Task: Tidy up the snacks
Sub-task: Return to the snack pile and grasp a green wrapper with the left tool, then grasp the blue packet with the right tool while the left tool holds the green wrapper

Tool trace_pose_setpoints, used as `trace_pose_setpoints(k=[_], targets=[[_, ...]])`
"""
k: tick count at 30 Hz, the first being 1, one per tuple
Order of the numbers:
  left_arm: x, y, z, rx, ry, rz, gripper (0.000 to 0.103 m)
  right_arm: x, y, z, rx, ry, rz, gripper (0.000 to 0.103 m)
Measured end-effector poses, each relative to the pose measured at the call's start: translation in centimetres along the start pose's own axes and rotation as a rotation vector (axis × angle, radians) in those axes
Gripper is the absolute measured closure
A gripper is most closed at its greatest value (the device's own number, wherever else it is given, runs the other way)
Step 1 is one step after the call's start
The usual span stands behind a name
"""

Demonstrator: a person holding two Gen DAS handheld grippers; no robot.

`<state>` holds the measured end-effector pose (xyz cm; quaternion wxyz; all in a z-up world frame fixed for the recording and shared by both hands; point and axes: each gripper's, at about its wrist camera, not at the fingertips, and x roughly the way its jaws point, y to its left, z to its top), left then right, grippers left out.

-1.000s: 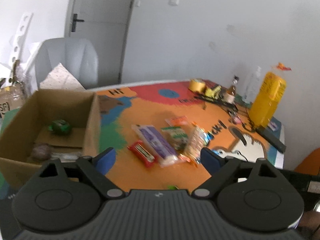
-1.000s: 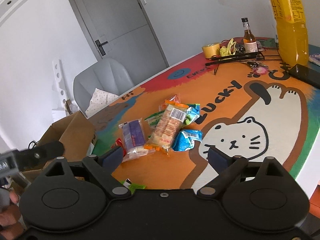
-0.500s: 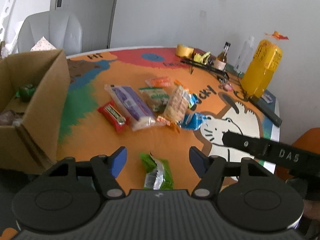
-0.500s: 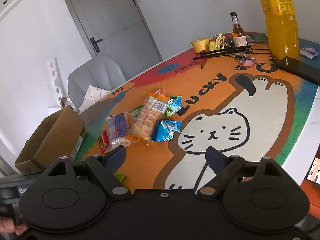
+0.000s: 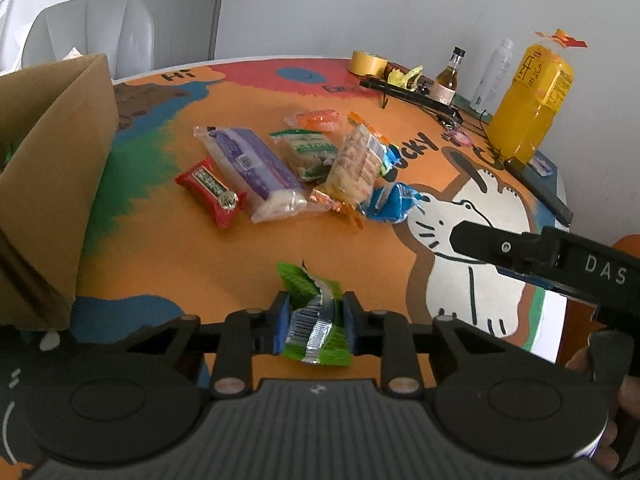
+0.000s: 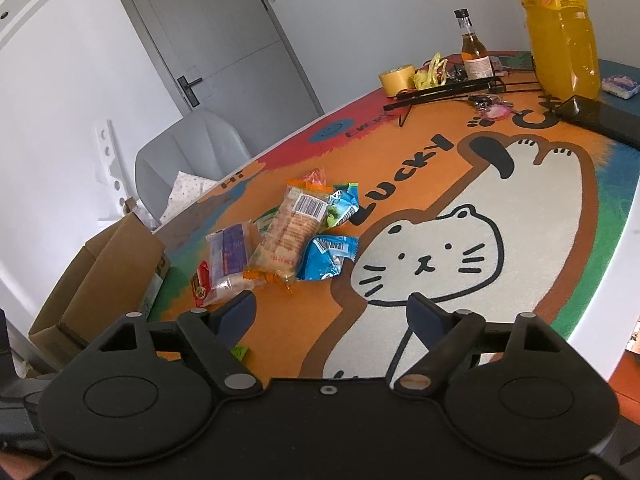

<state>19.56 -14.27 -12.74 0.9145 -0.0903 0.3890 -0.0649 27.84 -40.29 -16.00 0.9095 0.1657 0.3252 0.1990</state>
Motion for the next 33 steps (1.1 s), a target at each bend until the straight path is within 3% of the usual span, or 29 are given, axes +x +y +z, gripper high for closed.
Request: trace_pose_setpoints(k=[5, 9, 28, 31, 33], targets=[[-0.4, 0.7, 0.8, -0.002, -0.031, 0.018, 0.080, 0.8, 0.3, 0.2, -0.006, -0.008, -0.010, 0.020], [-0.6, 1.5, 1.7, -0.009, -0.049, 0.031, 0.080, 1.7, 0.4, 0.7, -0.003, -0.019, -0.030, 0.030], [-0.6, 3.3, 4.4, -0.018, -0.099, 0.055, 0.080, 7.6, 1.0, 2.2, 0.021, 0.013, -0.012, 0.031], [-0.7, 3.4, 4.4, -0.020, -0.104, 0.061, 0.080, 8.1, 1.3, 2.2, 0.011, 0.009, -0.013, 0.039], [-0.8, 3.5, 4.4, -0.024, -0.106, 0.064, 0.080, 8.1, 1.1, 2.2, 0.021, 0.006, -0.008, 0.063]])
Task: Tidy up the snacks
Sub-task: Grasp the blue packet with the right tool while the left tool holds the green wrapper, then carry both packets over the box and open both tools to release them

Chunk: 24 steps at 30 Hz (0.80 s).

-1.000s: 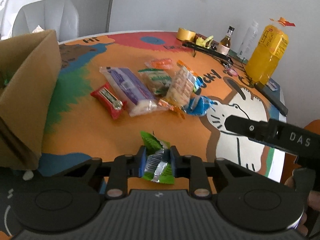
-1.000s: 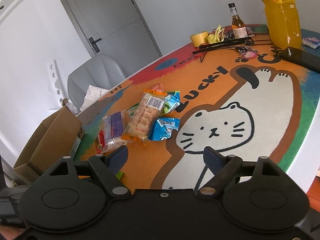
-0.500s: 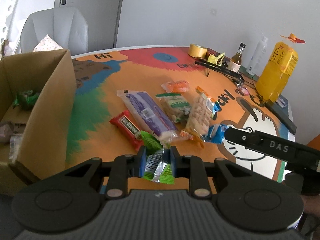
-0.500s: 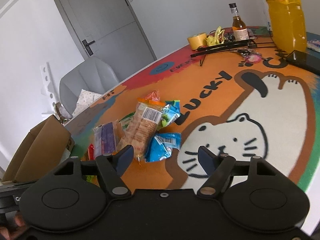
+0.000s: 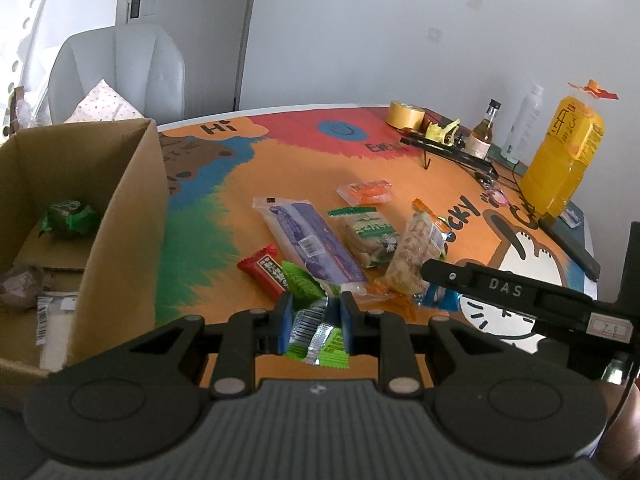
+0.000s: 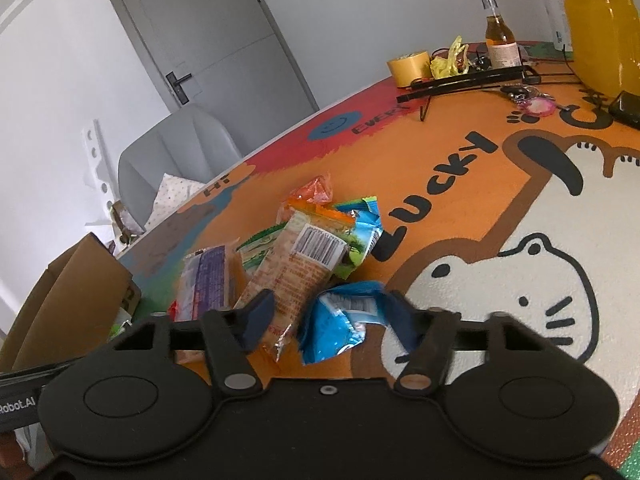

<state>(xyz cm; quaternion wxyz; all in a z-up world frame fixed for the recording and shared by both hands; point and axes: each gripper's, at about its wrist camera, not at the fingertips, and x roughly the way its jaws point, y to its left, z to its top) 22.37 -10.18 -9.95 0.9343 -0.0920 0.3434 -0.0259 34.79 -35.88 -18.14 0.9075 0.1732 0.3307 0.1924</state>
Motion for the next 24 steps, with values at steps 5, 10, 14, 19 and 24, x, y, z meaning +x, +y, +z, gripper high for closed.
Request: trace_pose_setpoints(k=[5, 10, 14, 19, 24], targets=[[-0.4, 0.1, -0.1, -0.006, -0.009, -0.002, 0.080, -0.6, -0.4, -0.3, 0.012, 0.007, 0.028, 0.072], [-1.3, 0.2, -0.1, -0.014, -0.024, -0.007, 0.080, -1.8, 0.3, -0.6, -0.010, -0.007, 0.033, 0.077], [-2.2, 0.4, 0.0, -0.019, -0.040, -0.011, 0.080, -2.6, 1.0, -0.6, -0.030, -0.018, 0.041, 0.079], [-3.5, 0.9, 0.3, -0.027, -0.065, -0.012, 0.080, -3.7, 2.1, -0.3, -0.044, -0.037, 0.059, 0.080], [-5.0, 1.4, 1.0, -0.030, -0.098, -0.011, 0.080, -4.6, 3.5, 0.3, -0.062, -0.065, 0.076, 0.080]])
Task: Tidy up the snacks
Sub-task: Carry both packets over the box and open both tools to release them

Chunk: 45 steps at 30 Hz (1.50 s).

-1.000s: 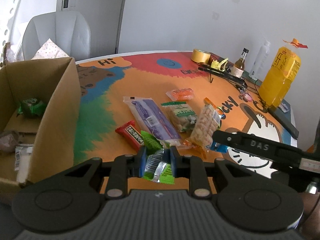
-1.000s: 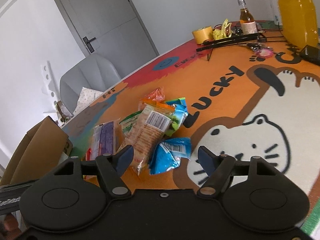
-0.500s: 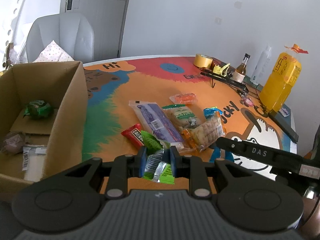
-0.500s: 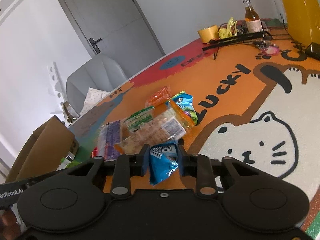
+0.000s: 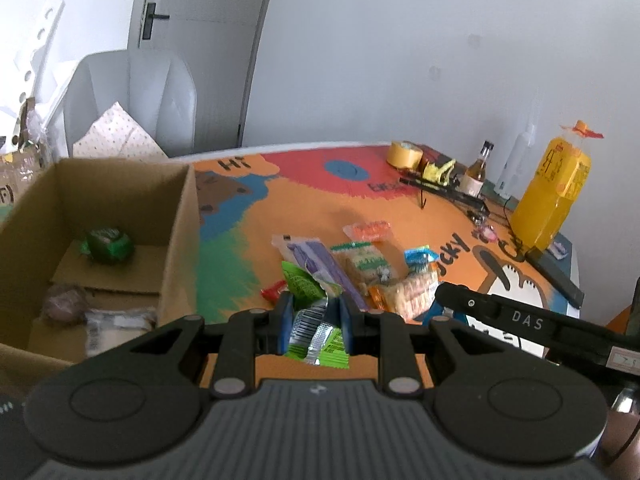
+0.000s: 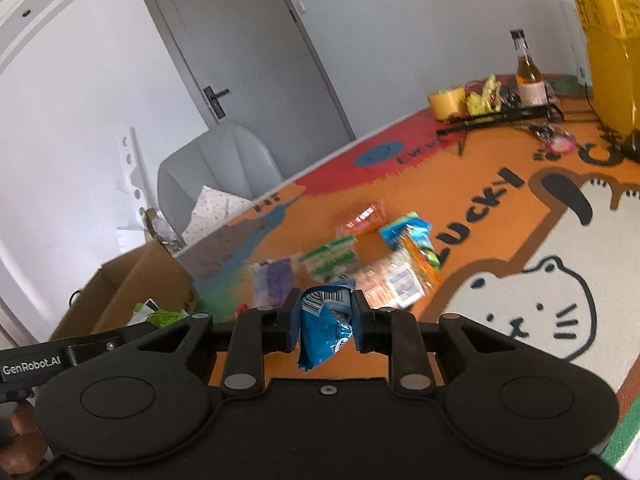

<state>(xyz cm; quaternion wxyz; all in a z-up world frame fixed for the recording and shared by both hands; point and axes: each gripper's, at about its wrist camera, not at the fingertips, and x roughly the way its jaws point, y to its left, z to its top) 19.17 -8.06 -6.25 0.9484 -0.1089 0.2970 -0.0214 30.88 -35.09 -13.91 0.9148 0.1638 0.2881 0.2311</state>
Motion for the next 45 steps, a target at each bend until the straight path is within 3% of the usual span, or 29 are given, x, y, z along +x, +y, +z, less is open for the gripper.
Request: trace_pose_setpoints(k=[9, 21, 35, 45], targets=[[-3.0, 1.9, 1.9, -0.016, -0.082, 0.017, 0.080, -0.5, 3.3, 1.0, -0.035, -0.032, 0.050, 0.080], [-5.3, 5.6, 2.9, -0.057, -0.129, 0.064, 0.080, 0.5, 7.4, 1.5, -0.085, -0.034, 0.103, 0.079], [-5.9, 10.7, 3.2, -0.130, -0.144, 0.106, 0.080, 2.0, 12.1, 1.3, -0.162, -0.008, 0.143, 0.079], [-5.6, 13.9, 2.5, -0.206, -0.109, 0.119, 0.076, 3.5, 15.6, 1.1, -0.206, 0.008, 0.168, 0.079]])
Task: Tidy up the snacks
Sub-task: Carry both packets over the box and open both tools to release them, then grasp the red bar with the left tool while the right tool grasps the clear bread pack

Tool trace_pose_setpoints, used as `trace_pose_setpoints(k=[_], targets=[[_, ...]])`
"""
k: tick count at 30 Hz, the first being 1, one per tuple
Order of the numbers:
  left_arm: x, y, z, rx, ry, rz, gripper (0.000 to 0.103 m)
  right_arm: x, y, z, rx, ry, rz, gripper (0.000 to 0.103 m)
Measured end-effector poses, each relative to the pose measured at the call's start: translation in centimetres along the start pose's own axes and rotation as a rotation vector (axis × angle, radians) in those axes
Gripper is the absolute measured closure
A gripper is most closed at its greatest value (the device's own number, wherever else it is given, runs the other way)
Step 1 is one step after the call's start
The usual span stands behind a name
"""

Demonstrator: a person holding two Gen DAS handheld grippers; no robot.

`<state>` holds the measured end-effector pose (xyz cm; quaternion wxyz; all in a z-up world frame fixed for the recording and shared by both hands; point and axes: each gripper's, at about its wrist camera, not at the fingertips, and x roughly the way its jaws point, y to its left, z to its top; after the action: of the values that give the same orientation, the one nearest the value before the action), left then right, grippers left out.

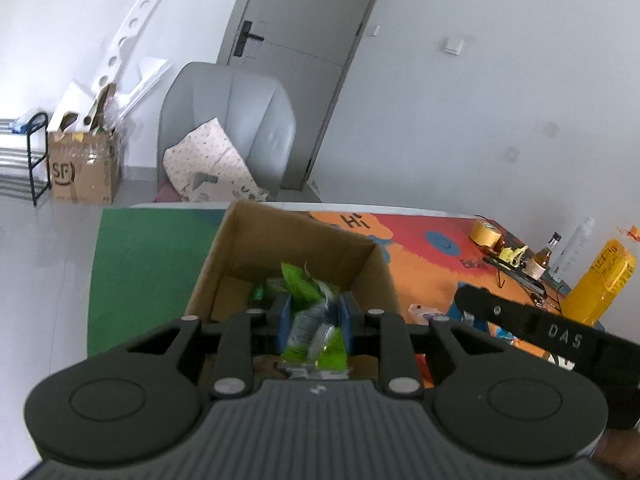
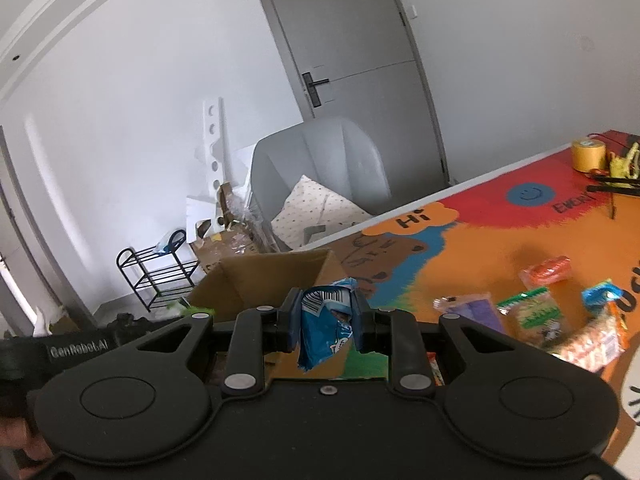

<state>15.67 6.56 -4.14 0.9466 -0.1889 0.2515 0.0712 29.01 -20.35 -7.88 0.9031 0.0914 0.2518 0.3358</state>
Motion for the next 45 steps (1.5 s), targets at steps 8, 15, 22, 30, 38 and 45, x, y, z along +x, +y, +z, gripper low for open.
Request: trace_pose_setpoints(k=[8, 15, 22, 30, 38, 45], targets=[[-1.2, 1.7, 0.2, -0.014, -0.027, 0.026, 0.061, 1.3, 2.8, 0.5, -0.044, 0.010, 0.031, 0.079], [-1.8, 2.2, 0.0, -0.012, -0.043, 0.046, 0.039, 1.9, 4.1, 0.7, -0.039, -0.010, 0.075, 0.049], [-2.1, 1.6, -0.3, 0.007, -0.052, 0.048, 0.017, 0.7, 3.1, 0.3, -0.012, 0.009, 0.046, 0.044], [-1.7, -0.2, -1.1, 0.037, -0.025, 0.035, 0.011, -1.2, 1.3, -0.7, -0.004, 0.026, -0.052, 0.028], [-1.3, -2.4, -1.7, 0.069, -0.014, 0.019, 0.007, -3.1, -1.2, -1.0, 0.031, -0.001, -0.098, 0.010], [-1.0, -4.5, -2.3, 0.100, -0.006, 0.000, 0.007, -4.4, -3.5, -1.4, 0.064, -0.011, -0.125, 0.008]])
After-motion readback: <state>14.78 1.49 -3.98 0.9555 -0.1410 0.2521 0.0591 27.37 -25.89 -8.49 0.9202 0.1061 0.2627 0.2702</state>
